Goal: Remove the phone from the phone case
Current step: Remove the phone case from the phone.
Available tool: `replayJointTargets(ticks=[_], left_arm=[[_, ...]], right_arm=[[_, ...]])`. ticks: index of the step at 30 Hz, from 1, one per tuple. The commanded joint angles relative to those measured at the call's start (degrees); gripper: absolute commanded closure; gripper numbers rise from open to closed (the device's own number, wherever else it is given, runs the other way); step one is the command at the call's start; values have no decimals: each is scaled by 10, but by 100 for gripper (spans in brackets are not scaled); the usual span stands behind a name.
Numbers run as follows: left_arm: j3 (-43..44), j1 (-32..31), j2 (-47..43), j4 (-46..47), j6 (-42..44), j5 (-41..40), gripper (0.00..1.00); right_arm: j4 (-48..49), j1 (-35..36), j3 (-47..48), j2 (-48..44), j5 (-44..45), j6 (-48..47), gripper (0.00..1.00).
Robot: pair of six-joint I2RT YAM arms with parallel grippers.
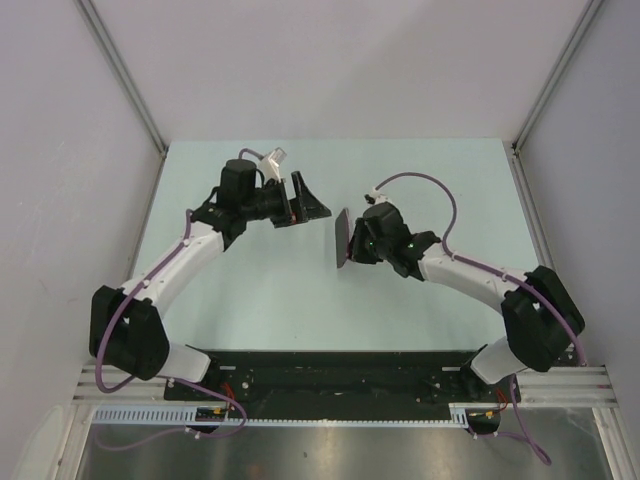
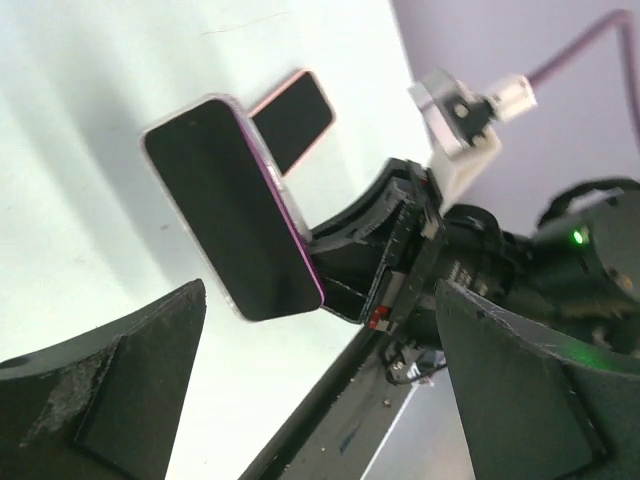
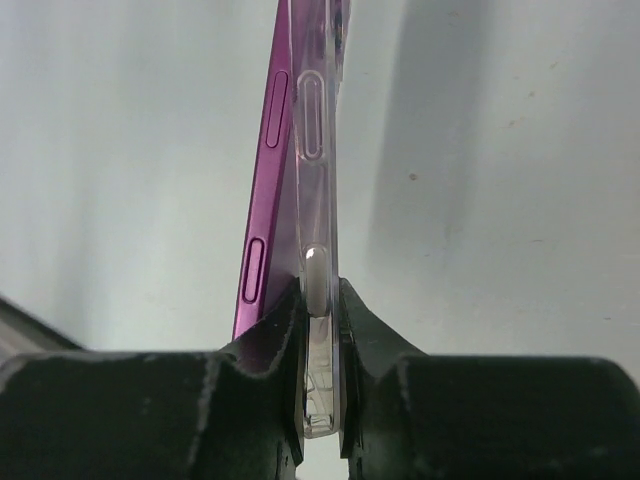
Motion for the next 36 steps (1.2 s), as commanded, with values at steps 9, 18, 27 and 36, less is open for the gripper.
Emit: replayJointTargets(ticks=[9, 18, 27, 36], left_arm=[[-42, 7, -2, -95, 24, -161, 0], [-96, 10, 26, -76, 19, -162, 0], [-192, 0, 41, 5, -23, -118, 0], [-185, -13, 38, 37, -41, -94, 0]], right_arm=[[-63, 45, 59, 87, 169, -137, 100], [-54, 60, 59, 123, 207, -198, 100], [-32, 60, 58, 187, 205, -217, 64], [14, 51, 38, 220, 178, -195, 72]])
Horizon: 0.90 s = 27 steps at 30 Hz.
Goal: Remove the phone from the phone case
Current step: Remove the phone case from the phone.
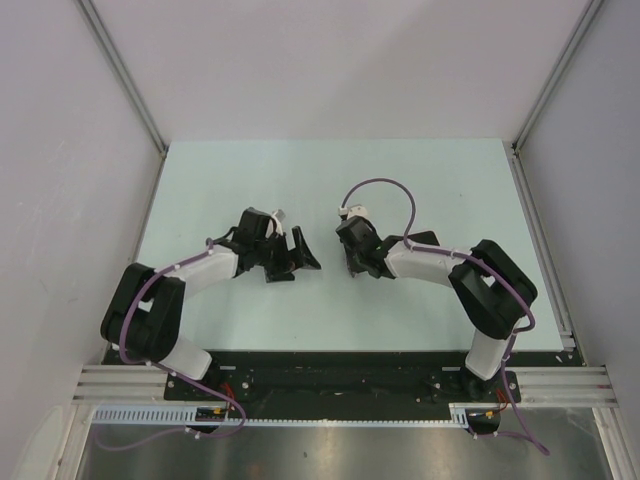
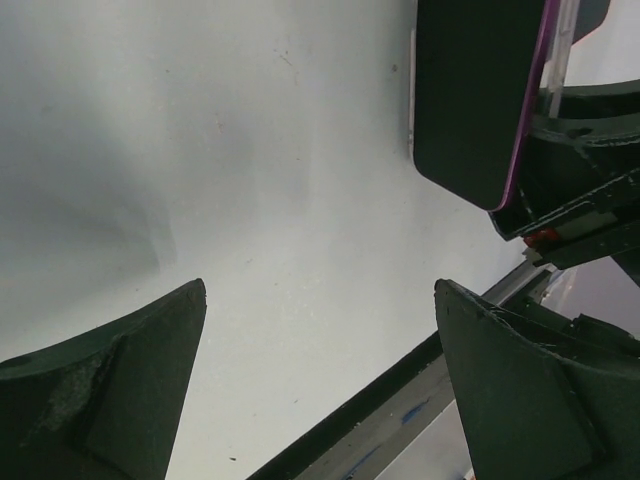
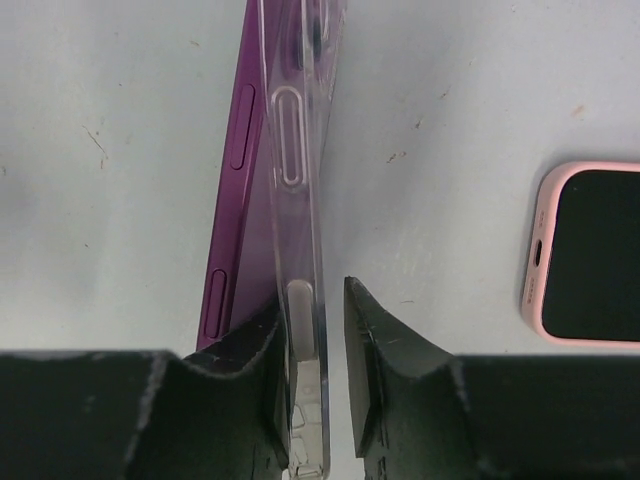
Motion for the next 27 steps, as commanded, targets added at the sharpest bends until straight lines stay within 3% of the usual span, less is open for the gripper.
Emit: replayJointTargets(ticks=[1, 5, 6, 13, 27], left_arm=[[23, -5, -22, 38, -28, 16, 0], [78, -7, -2, 38, -45, 13, 0], [90, -8, 7, 38, -48, 13, 0], [172, -25, 81, 12, -31, 1, 1], [245, -62, 163, -9, -41, -41, 14]], right_arm=[[61, -8, -32, 35, -25, 20, 74], [75, -16, -34, 43, -58, 25, 95], [77, -17, -34, 45, -63, 27, 97], [80, -18, -35, 46, -93, 29, 100], [71, -13, -34, 33, -97, 18, 100]])
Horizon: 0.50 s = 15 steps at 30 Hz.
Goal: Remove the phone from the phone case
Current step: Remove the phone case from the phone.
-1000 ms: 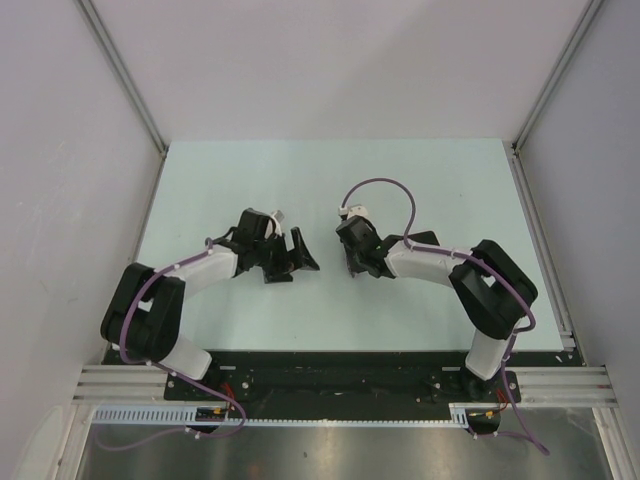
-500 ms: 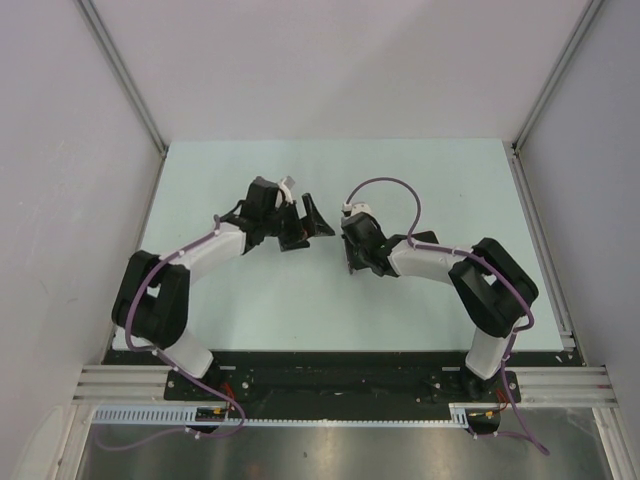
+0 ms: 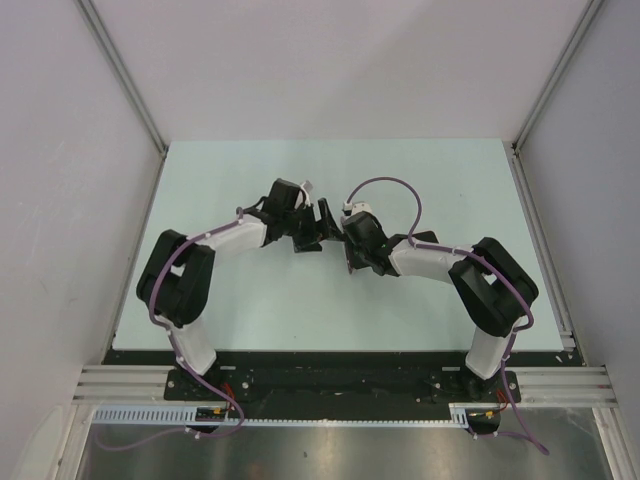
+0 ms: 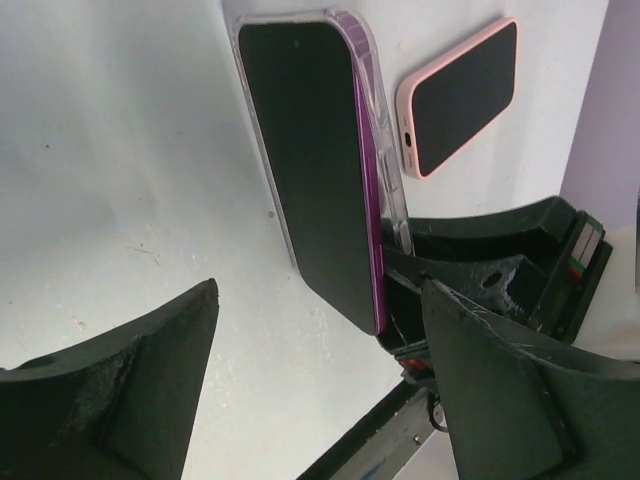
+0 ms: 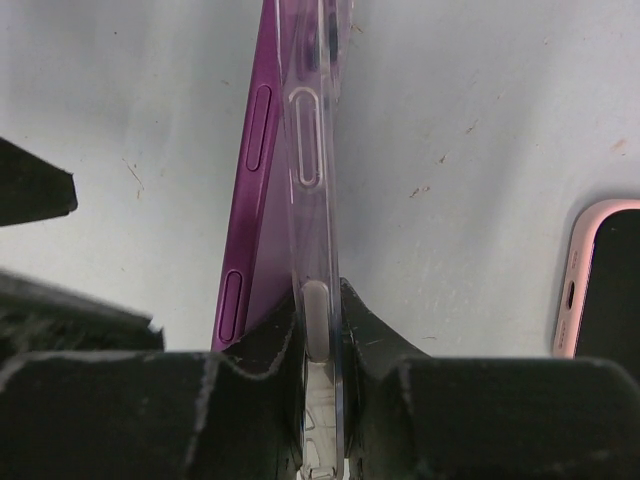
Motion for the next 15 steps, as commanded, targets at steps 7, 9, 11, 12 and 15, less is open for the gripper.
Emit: replayJointTargets(ticks=[7, 9, 11, 12, 15], left_arm=[[73, -16, 47, -27, -16, -64, 20], [76, -20, 52, -26, -21, -74, 21], [84, -24, 61, -26, -23, -85, 22], [88, -27, 64, -34, -22, -92, 23], [100, -32, 78, -51, -19, -112, 28]], right_arm=[[8, 10, -19, 18, -31, 9, 100], [7, 11, -18, 16, -32, 11, 100], [8, 11, -18, 14, -34, 11, 100], [8, 11, -18, 12, -34, 12, 100], [4, 11, -17, 6, -30, 15, 100]])
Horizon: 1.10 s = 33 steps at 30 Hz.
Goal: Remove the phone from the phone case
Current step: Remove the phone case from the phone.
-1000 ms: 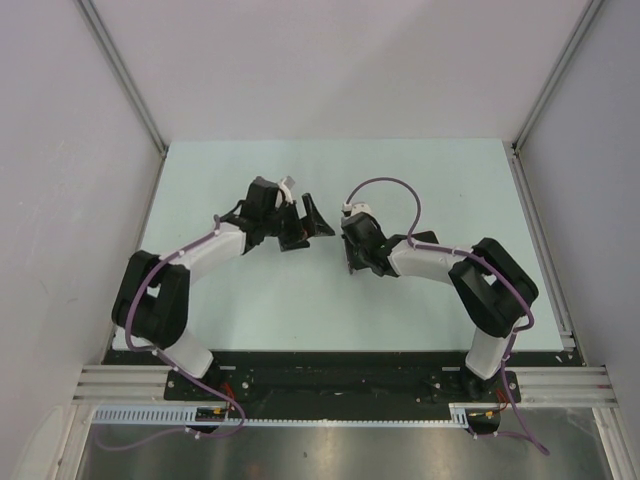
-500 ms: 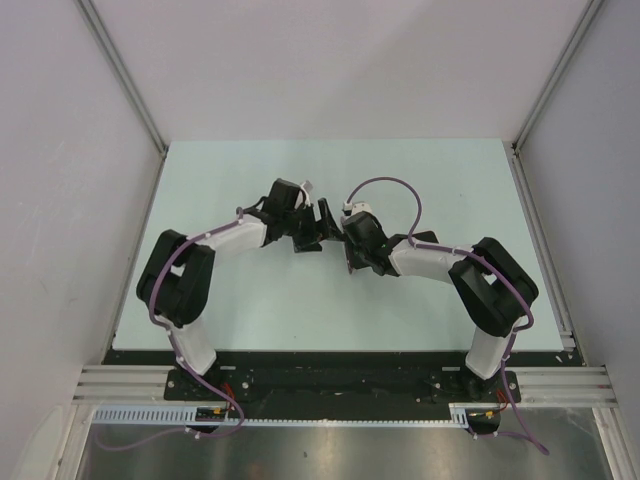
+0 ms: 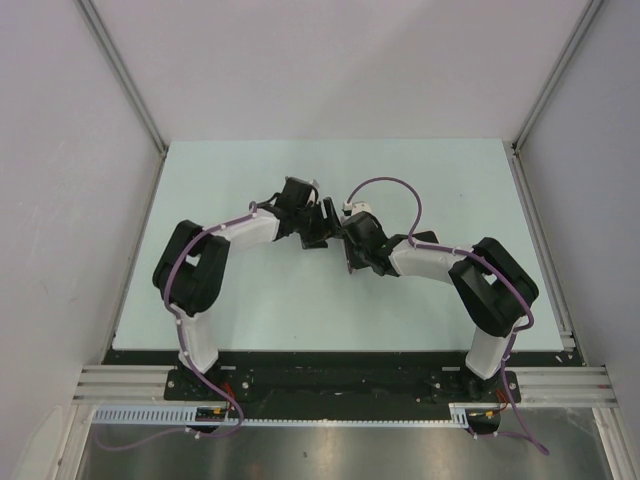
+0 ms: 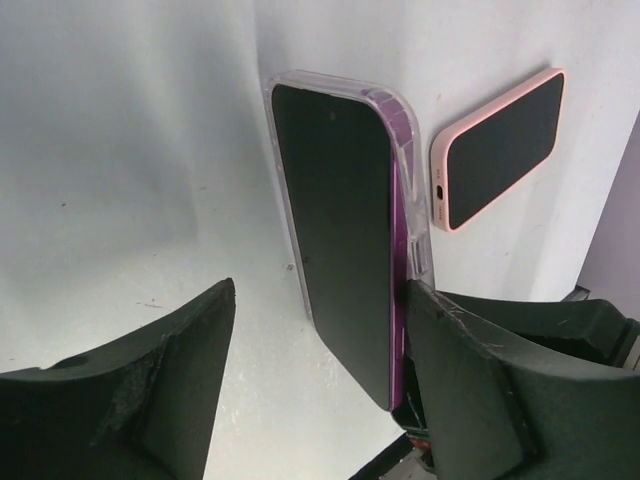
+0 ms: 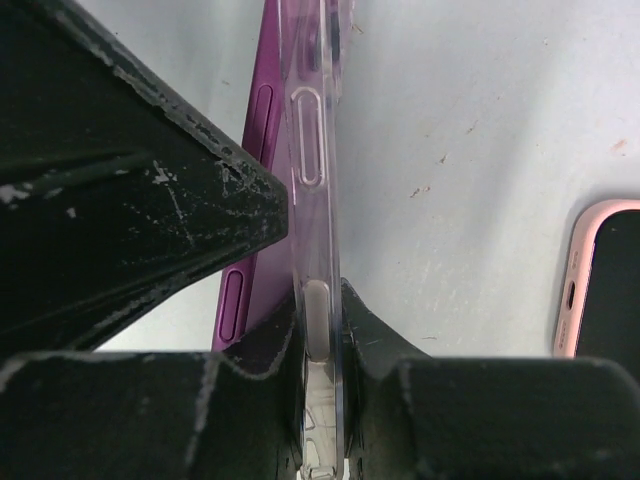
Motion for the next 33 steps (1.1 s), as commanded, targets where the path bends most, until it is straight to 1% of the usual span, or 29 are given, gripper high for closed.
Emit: replayJointTargets(ticks=[1, 4, 7, 8, 9, 10, 11, 12, 14, 16, 19, 20, 22, 27, 31, 33], left_arm=[[42, -13, 16, -29, -10, -46, 28], [70, -25, 34, -61, -15, -65, 28], [81, -37, 35, -80, -10, -102, 28], [87, -40, 37, -111, 0, -134, 28], [99, -45, 49, -143, 4, -160, 32], [135, -47, 58, -177, 5, -183, 34], [148, -48, 64, -222, 6, -207, 34], [158, -51, 69, -232, 6, -235, 34], [162, -55, 65, -243, 3, -262, 35], [160, -59, 61, -243, 2, -272, 35], [165, -63, 74, -240, -3, -254, 38], [165, -64, 78, -236, -7, -249, 41], [165, -68, 87, -232, -11, -237, 52], [168, -76, 110, -230, -24, -243, 64], [174, -79, 112, -235, -26, -258, 67], [184, -87, 113, -257, -15, -295, 69]], right_arm=[[0, 12, -16, 7, -19, 18, 100], [5, 13, -16, 4, -12, 19, 100], [8, 14, -16, 2, -14, 18, 100], [6, 14, -16, 2, -13, 17, 100], [5, 14, -16, 2, -9, 17, 100], [3, 13, -15, 0, -6, 18, 100], [4, 13, -15, -1, -2, 20, 100], [4, 12, -14, -2, 1, 21, 100], [5, 12, -14, 1, 3, 23, 100], [7, 11, -13, 1, 2, 24, 100], [11, 11, -10, 6, -1, 28, 100], [11, 11, -6, 8, -1, 28, 100], [12, 11, -4, 10, -5, 29, 100], [13, 11, -1, 9, -6, 28, 100], [14, 10, 0, 11, -8, 30, 100], [15, 10, 0, 9, -9, 31, 100]])
